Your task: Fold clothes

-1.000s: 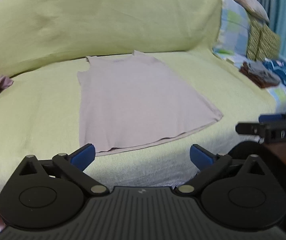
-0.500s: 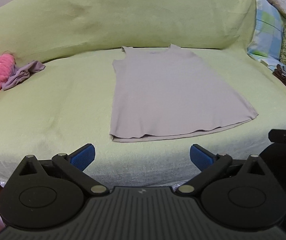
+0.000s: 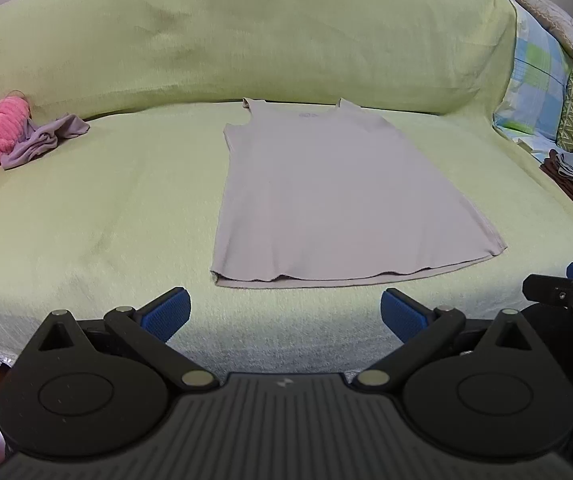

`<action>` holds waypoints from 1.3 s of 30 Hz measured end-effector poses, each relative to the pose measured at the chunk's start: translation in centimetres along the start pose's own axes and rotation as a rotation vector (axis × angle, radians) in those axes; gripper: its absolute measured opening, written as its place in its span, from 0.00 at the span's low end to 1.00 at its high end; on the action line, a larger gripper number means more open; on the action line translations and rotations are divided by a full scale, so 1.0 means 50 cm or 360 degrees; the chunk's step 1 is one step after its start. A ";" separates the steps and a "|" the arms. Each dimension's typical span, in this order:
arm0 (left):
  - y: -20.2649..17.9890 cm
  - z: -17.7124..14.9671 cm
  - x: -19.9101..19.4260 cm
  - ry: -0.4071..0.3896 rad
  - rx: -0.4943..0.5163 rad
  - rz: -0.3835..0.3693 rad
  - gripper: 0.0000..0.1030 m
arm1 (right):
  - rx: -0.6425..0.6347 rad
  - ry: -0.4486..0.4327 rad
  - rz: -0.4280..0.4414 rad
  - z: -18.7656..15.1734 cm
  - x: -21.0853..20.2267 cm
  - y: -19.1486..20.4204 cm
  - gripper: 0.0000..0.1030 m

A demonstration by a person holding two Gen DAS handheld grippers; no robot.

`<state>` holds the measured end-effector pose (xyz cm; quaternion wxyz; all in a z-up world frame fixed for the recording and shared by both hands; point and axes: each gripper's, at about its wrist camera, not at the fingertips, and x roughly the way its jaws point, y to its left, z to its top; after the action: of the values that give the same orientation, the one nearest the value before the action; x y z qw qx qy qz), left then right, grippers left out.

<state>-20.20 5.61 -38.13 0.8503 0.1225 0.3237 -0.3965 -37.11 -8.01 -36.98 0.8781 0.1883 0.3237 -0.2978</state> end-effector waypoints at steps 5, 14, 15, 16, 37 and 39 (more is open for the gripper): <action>-0.001 -0.001 -0.002 0.0007 -0.0012 -0.0008 0.99 | -0.0002 -0.0004 0.0006 0.000 -0.001 0.001 0.99; -0.002 -0.004 -0.002 0.0008 -0.0004 -0.0010 0.99 | 0.0018 -0.0006 0.0015 -0.001 0.000 -0.006 0.99; -0.002 -0.004 -0.002 0.0008 -0.0003 -0.0010 0.99 | 0.0020 -0.0006 0.0016 -0.001 0.000 -0.006 0.99; -0.002 -0.003 -0.003 0.0008 -0.0003 -0.0011 0.99 | 0.0022 -0.0006 0.0016 -0.001 0.000 -0.006 0.99; -0.012 -0.007 -0.003 0.0009 0.0024 -0.0019 0.99 | 0.0029 -0.0011 0.0025 0.000 0.001 -0.008 0.99; -0.013 -0.007 -0.003 0.0009 0.0025 -0.0021 0.99 | 0.0030 -0.0009 0.0027 0.001 0.001 -0.009 0.99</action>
<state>-20.93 5.46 -38.29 0.8457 0.1281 0.3239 -0.4043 -37.36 -8.39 -37.02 0.8797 0.1985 0.3167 -0.2940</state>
